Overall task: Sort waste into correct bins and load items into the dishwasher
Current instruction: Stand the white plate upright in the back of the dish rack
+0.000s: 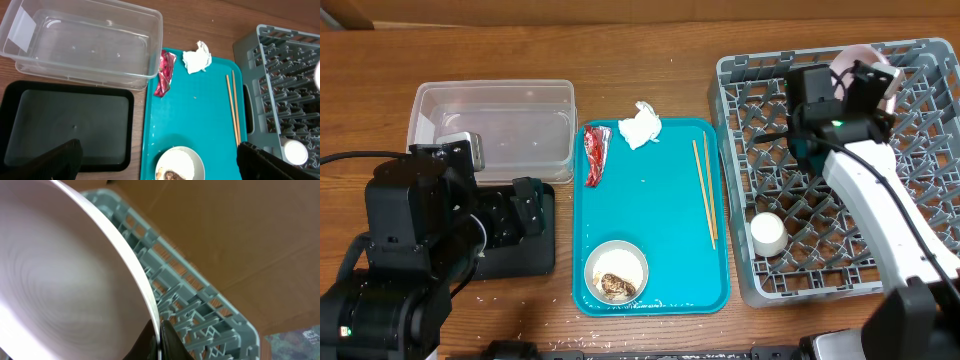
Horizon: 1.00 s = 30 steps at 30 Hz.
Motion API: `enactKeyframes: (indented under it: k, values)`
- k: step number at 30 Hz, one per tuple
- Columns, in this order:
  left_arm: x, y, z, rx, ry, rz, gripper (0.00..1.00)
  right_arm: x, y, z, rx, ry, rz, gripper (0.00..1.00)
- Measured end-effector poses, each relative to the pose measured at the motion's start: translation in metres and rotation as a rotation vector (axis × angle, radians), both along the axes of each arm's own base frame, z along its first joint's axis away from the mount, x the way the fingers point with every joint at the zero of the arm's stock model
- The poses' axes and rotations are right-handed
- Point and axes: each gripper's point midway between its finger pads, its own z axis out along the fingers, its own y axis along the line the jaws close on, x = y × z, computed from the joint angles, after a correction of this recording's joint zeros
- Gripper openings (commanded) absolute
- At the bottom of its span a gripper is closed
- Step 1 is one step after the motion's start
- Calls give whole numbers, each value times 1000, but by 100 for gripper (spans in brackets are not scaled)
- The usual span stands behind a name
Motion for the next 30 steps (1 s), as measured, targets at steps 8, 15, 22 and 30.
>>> enactKeyframes:
  k: [8, 15, 22, 30]
  values:
    - [0, 0, 0, 0, 0, 0, 100, 10, 3, -33, 0, 95, 10, 4]
    - [0, 0, 0, 0, 0, 0, 100, 9, 3, -30, -3, 92, 10, 72]
    - [0, 0, 0, 0, 0, 0, 100, -7, 31, 7, 207, 14, 134, 70]
    - [0, 0, 0, 0, -1, 0, 100, -31, 173, 40, 683, -19, 628, 55]
